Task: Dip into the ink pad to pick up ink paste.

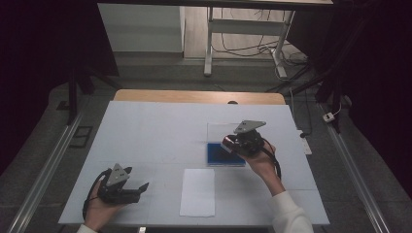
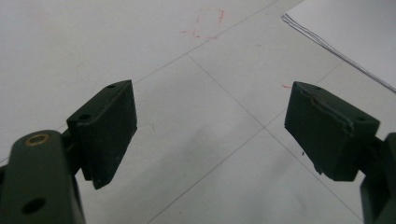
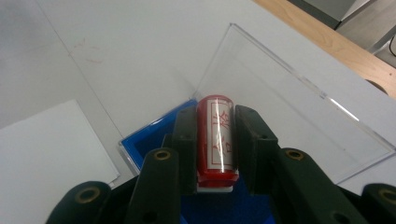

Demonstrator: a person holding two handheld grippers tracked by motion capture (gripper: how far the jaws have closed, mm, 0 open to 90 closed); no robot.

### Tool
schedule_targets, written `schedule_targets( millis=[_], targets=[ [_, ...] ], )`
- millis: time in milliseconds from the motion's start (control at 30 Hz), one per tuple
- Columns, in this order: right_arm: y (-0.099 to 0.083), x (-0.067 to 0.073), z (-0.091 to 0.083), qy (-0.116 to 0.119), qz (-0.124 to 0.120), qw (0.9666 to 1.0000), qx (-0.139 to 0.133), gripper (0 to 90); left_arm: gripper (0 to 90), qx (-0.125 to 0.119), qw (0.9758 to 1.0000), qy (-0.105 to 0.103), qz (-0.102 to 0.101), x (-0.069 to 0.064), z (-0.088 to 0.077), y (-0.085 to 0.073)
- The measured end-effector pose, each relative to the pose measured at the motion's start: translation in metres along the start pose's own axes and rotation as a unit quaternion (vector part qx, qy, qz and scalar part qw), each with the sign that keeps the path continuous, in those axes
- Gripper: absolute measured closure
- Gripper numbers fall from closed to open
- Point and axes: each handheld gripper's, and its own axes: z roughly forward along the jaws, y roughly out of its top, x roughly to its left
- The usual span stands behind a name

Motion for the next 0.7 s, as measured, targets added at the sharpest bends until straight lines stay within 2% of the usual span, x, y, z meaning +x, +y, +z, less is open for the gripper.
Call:
schedule_targets(
  millis=[700],
  targets=[
    [-0.012, 0.000, 0.027, -0.005, -0.005, 0.9990, 0.045, 70.8, 17.4, 0.001, 1.0000, 0.000, 0.001, 0.000, 0.000, -0.001]
  ],
)
